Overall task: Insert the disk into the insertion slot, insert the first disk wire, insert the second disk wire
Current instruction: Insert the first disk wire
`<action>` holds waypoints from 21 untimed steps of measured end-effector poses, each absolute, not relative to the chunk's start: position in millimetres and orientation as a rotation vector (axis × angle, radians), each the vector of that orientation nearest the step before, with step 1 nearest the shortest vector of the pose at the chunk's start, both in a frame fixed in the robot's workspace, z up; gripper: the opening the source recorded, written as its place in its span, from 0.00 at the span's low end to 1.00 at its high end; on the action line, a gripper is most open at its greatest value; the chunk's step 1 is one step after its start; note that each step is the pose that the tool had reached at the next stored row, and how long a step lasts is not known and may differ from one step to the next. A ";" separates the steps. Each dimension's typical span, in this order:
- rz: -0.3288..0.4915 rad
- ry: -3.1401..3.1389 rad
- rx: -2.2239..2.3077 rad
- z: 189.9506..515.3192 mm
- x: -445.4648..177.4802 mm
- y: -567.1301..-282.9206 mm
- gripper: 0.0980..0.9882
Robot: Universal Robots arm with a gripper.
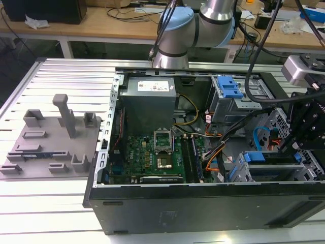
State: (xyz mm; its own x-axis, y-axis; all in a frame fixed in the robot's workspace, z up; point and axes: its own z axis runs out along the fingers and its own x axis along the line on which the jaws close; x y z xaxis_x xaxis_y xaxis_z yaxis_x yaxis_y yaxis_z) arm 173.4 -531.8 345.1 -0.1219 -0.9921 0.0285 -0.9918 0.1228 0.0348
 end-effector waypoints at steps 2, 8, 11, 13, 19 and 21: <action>-0.011 -2.320 2.052 343.2 173.4 -532.1 0.07; -0.012 -2.320 2.051 340.5 173.3 -532.3 0.07; -0.013 -2.318 2.050 338.3 173.4 -532.6 0.07; -0.014 -2.318 2.050 337.9 173.4 -532.7 0.07; -0.014 -2.318 2.050 371.6 173.4 -531.4 0.23; -0.014 -2.318 2.050 382.0 173.4 -531.1 0.23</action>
State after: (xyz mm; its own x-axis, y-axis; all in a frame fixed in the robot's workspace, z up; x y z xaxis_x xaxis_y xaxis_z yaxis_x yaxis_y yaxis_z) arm 173.4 -531.1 382.0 -0.1218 -0.9921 0.0292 -0.9917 0.1229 0.0381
